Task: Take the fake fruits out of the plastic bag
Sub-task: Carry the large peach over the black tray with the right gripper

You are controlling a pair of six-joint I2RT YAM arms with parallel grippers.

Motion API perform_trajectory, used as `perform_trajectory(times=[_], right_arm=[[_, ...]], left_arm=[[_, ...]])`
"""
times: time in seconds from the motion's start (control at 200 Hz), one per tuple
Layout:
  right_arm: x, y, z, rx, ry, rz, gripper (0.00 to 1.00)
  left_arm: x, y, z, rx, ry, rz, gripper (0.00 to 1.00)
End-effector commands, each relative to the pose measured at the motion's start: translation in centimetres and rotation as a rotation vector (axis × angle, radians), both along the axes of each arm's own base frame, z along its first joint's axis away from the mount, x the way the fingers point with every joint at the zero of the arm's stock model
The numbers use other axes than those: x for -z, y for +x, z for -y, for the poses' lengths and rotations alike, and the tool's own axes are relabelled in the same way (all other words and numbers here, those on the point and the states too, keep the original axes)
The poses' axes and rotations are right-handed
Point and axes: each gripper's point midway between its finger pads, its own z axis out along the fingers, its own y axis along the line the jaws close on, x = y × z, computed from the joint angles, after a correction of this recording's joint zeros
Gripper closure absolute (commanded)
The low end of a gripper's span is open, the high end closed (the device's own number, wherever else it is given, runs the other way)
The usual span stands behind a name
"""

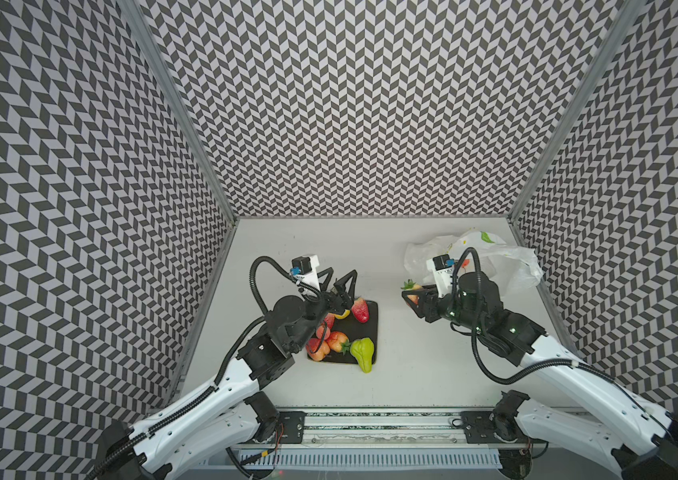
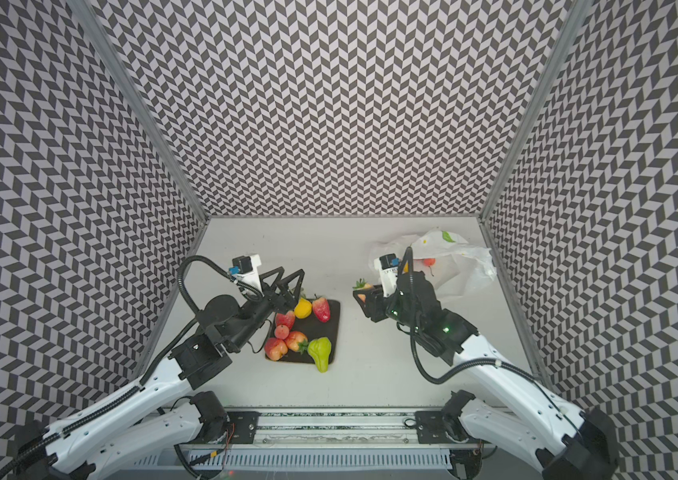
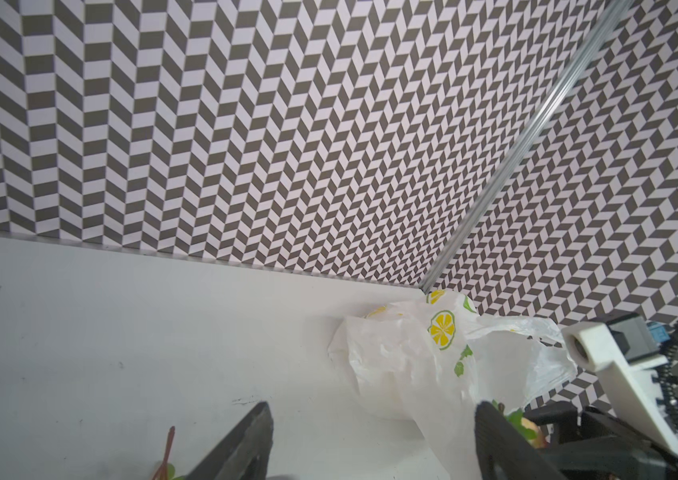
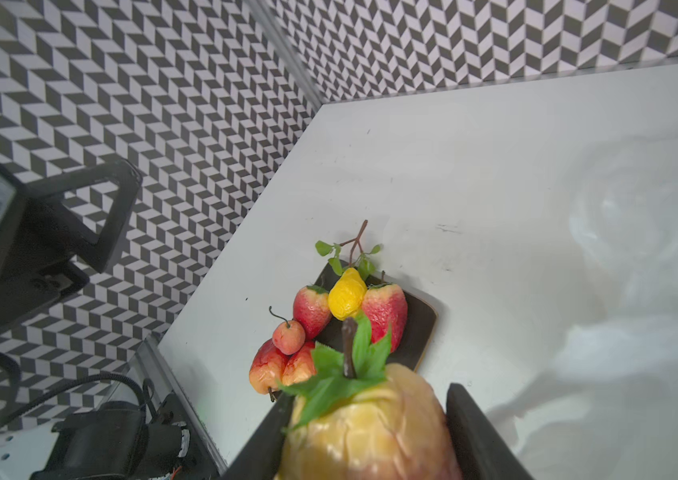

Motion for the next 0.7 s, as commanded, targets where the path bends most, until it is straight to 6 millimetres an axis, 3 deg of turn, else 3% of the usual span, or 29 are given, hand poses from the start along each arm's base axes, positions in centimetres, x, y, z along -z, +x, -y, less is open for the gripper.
perform_trajectory(times=[0.0,0.215,0.696], right_arm=[[-1.6,0.4,-3.7,-0.151,0.047,0.163,0.54],[2.3,-0.2,-9.3,-0.354,-0.037,0.215,0.56],[7.1,0.3,-15.4,-0.458,-0.09,0.293,0.54]], left_arm=[[1.6,0.1,-2.4,-0.1,-0.003,-0.053,0.24],[2.0,-0.7,-4.0,-0.126,-0.023,-0.052,0.24],[1.8,-1.2,-5.5,-0.162,-0.018,-0.04,0.27]])
